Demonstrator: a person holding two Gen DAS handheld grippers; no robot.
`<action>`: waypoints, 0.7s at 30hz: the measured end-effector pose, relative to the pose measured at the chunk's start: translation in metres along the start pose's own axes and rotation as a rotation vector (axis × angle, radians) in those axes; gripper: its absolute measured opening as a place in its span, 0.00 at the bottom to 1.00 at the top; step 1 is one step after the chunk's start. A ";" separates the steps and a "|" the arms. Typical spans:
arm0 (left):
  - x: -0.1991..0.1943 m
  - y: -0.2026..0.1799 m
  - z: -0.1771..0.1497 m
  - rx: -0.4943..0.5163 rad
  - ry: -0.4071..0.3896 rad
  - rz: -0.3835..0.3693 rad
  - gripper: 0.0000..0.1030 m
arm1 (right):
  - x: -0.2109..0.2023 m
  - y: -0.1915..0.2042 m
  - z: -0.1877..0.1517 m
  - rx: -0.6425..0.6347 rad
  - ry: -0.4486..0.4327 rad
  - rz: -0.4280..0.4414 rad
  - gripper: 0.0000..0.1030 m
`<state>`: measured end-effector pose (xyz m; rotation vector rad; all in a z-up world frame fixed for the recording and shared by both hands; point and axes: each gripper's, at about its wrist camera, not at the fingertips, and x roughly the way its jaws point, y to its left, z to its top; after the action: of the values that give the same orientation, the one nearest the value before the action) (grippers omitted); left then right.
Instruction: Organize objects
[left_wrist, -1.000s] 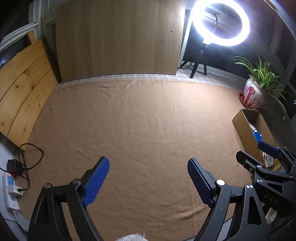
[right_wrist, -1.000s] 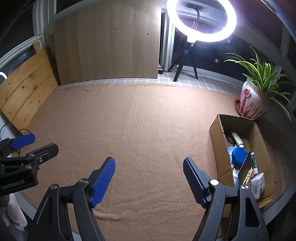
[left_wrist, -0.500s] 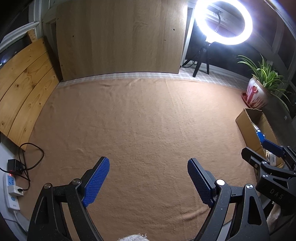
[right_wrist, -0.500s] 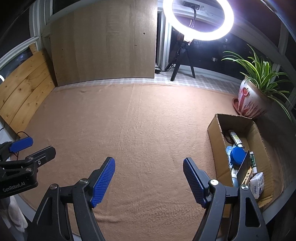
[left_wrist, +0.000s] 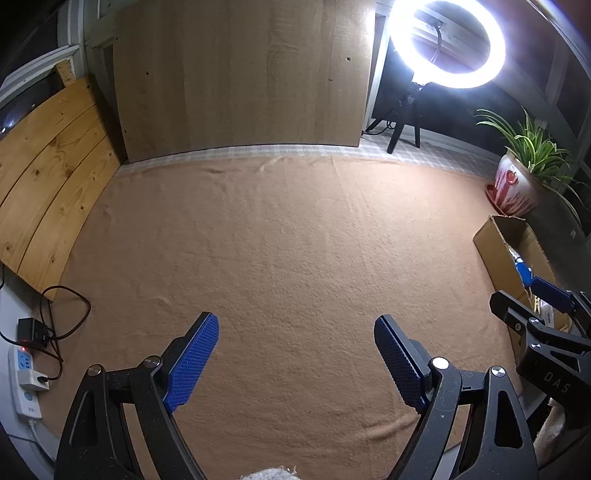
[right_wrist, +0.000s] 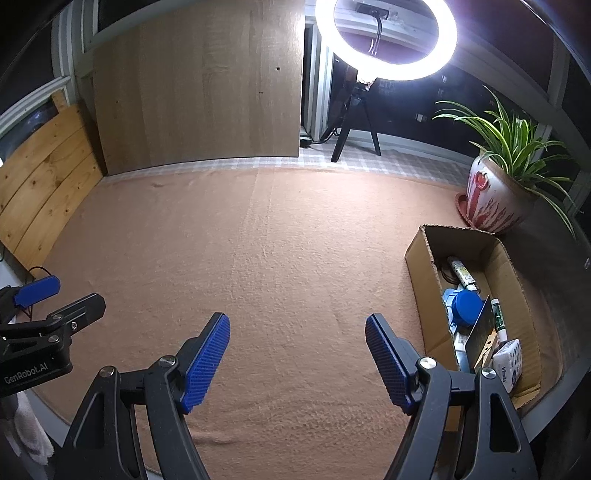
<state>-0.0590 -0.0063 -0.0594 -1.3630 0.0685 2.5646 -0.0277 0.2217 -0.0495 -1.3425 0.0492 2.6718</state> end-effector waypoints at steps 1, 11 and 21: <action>0.000 -0.001 0.000 0.002 0.000 0.000 0.86 | 0.000 0.000 0.000 0.002 0.000 0.000 0.70; -0.001 -0.002 -0.001 0.004 0.001 0.001 0.86 | 0.000 -0.002 0.000 0.006 -0.001 -0.002 0.70; -0.001 -0.003 0.000 0.006 0.002 0.002 0.86 | 0.000 -0.002 0.000 0.006 0.000 -0.002 0.70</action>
<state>-0.0576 -0.0032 -0.0590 -1.3640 0.0769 2.5626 -0.0272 0.2232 -0.0497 -1.3399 0.0566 2.6680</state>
